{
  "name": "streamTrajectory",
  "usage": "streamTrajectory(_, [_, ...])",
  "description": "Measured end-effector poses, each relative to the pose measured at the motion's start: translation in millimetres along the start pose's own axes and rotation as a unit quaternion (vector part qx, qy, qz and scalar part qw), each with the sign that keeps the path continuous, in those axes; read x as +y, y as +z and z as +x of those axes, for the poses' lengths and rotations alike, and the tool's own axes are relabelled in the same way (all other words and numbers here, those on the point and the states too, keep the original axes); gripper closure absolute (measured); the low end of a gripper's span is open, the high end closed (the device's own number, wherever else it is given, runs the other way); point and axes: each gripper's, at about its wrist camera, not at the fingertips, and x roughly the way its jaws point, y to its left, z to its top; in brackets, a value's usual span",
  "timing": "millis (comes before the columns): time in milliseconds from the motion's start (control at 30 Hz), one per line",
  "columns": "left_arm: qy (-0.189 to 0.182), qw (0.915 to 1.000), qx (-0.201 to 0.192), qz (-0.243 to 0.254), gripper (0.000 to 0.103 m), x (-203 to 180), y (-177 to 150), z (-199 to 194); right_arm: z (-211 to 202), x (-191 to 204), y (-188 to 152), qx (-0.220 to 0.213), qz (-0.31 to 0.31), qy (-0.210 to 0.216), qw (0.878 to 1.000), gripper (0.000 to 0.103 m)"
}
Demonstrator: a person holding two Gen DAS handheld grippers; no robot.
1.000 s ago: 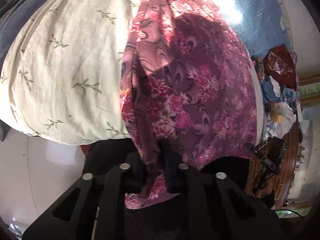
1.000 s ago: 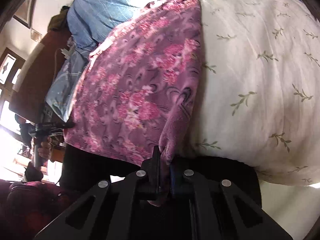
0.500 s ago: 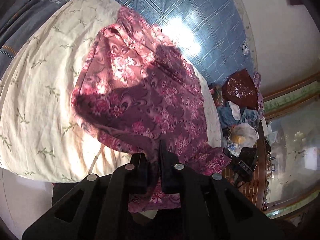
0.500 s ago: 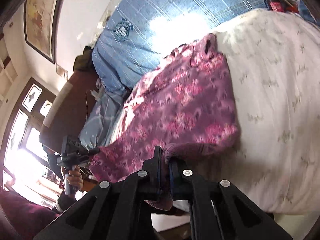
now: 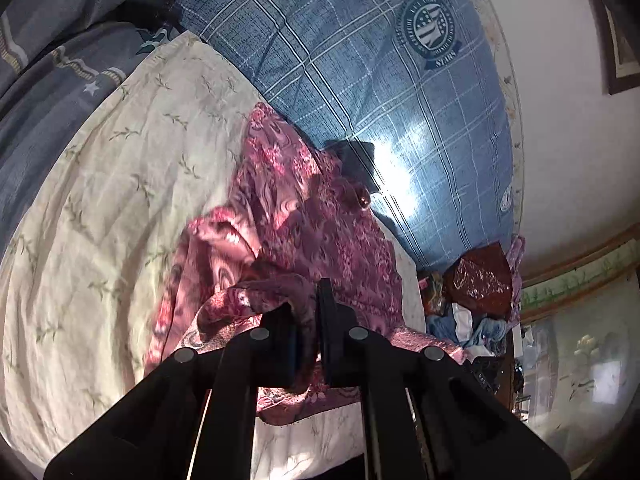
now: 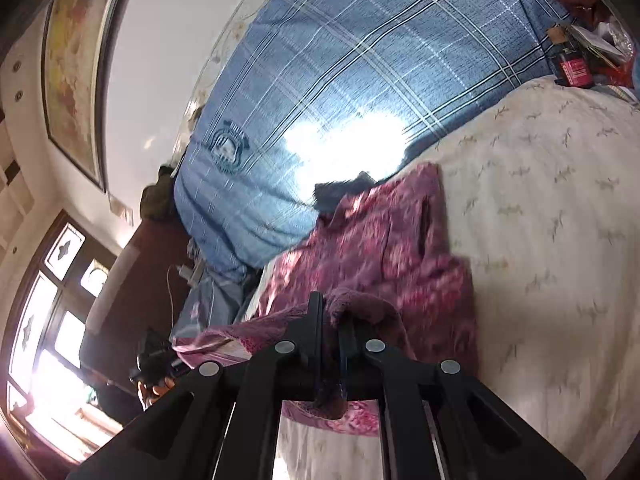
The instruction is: Fold small clothes
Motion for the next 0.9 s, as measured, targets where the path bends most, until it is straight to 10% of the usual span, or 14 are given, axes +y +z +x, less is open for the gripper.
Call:
streamTrajectory(567, [0.075,0.9939,0.025,-0.076,0.097,28,128,138,148,-97,96,-0.001,0.14,-0.07,0.988,0.097])
streamTrajectory(900, [0.024,0.9977,0.015,-0.062,0.089,14,118,110,112,-79,88,-0.009,0.125,-0.064,0.99,0.07])
